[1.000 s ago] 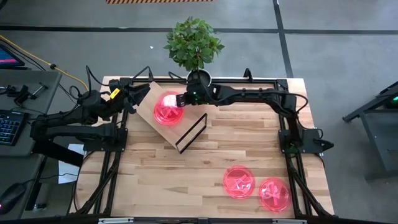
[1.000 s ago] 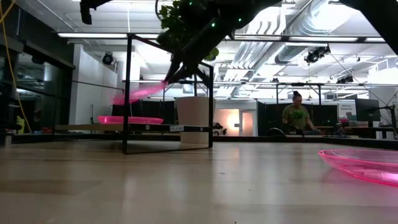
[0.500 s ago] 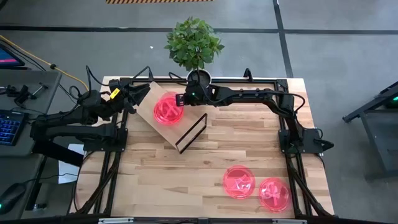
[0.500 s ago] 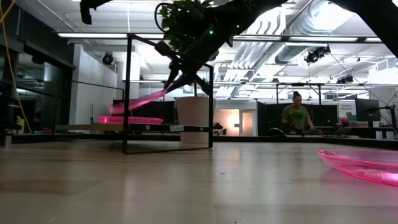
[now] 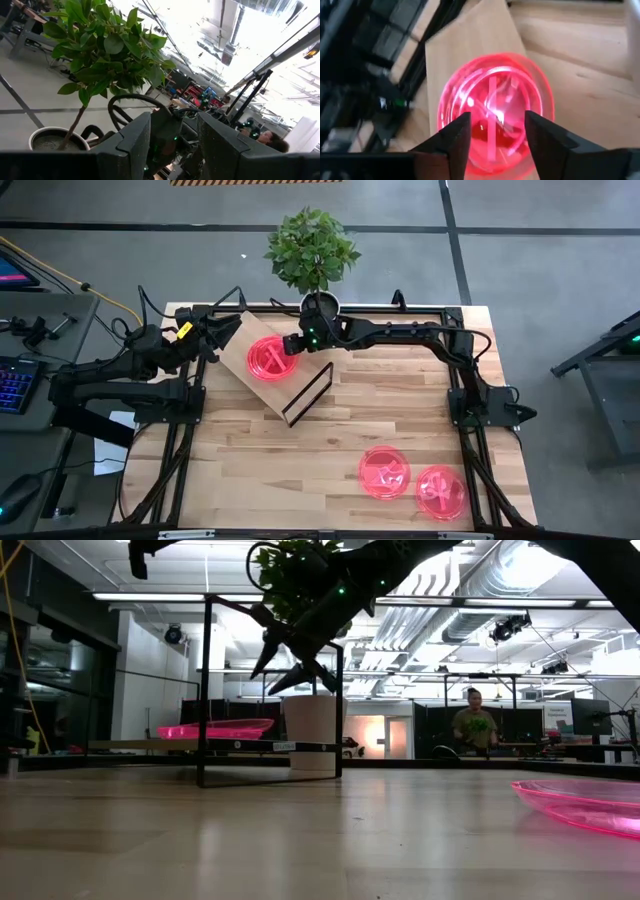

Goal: Place and stack plates onto a shelf
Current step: Stack the pink plate on top of the pink plate on the shelf

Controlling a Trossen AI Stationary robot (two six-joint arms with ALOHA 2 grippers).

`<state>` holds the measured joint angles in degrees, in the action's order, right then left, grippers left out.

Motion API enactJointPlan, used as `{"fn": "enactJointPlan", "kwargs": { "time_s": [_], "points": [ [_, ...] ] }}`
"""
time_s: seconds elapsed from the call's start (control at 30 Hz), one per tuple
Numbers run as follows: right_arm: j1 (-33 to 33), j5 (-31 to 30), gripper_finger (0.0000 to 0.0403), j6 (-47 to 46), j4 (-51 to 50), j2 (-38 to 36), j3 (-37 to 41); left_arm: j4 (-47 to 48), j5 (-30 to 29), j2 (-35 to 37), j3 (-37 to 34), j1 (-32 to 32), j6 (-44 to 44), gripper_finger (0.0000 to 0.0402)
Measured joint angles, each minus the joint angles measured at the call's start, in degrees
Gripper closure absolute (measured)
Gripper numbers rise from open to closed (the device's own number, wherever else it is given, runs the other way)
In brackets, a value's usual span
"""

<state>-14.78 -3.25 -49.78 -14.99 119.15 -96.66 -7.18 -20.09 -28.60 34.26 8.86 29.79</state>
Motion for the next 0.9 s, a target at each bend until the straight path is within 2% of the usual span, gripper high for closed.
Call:
{"fn": "enactJointPlan", "kwargs": {
  "time_s": [0.23,0.43,0.53,0.7,0.8,0.9],
  "points": [
    [-2.0,1.8,0.0233,10.6,-10.9,-4.9,0.0,0.1,0.0,0.0,0.0,0.0,0.0,0.0250],
    [-2.9,-0.1,0.0255,22.1,-28.1,-11.8,0.0,0.7,-0.2,0.0,0.0,0.0,0.0,0.0250],
    [-2.3,-4.3,0.0289,26.5,-37.6,-15.1,0.0,1.8,-0.5,-1.1,0.0,0.0,0.0,0.0250],
    [-1.9,-8.4,0.0386,28.7,-46.5,-20.9,0.0,2.9,1.0,-6.3,0.0,0.0,1.4,0.0255],
    [-2.1,-9.2,0.0388,28.9,-49.7,-24.8,0.0,9.4,4.9,-11.8,2.9,0.3,2.2,0.0289],
    [-2.1,-11.1,0.0395,28.8,-53.6,-29.0,0.0,20.3,7.2,-18.8,7.8,0.8,2.3,0.0353]
  ]
}}
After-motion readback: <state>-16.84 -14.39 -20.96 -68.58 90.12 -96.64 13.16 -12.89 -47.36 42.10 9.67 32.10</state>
